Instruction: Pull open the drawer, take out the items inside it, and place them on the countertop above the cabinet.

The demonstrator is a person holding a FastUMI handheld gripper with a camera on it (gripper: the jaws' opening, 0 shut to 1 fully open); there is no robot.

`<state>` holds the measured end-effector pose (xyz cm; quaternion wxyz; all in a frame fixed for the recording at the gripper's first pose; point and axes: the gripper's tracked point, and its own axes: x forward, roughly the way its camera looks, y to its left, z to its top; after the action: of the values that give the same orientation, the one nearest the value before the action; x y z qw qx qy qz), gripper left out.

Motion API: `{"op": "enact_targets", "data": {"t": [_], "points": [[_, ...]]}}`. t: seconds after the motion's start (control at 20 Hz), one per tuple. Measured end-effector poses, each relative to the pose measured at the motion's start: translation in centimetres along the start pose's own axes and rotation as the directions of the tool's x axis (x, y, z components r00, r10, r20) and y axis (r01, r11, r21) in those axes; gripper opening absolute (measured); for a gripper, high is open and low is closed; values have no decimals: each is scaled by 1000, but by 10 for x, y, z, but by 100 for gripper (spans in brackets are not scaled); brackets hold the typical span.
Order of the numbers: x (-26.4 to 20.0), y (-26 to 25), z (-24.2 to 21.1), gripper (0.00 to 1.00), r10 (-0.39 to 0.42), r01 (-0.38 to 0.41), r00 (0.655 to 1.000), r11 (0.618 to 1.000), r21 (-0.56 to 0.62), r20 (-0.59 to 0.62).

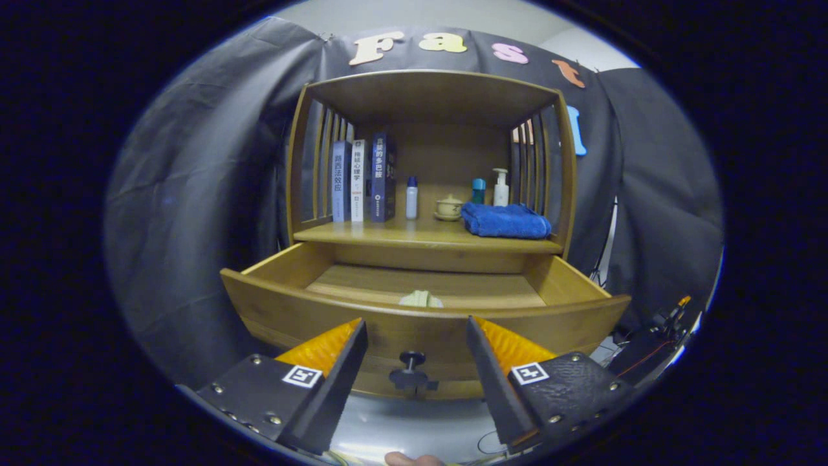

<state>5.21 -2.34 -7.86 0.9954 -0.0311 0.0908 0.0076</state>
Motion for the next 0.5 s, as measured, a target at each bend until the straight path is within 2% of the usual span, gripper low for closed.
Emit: {"op": "enact_targets", "data": {"t": [0.15,0.3,0.35,0.5], "points": [[5,9,30,92,41,-40,999,998,44,-24],[22,3,54,93,14,-13,997,1000,7,-78],[32,8,60,93,28,-29,995,1000,-5,-98],[58,11,53,93,33,-36,972,999,-10,-232]]}}
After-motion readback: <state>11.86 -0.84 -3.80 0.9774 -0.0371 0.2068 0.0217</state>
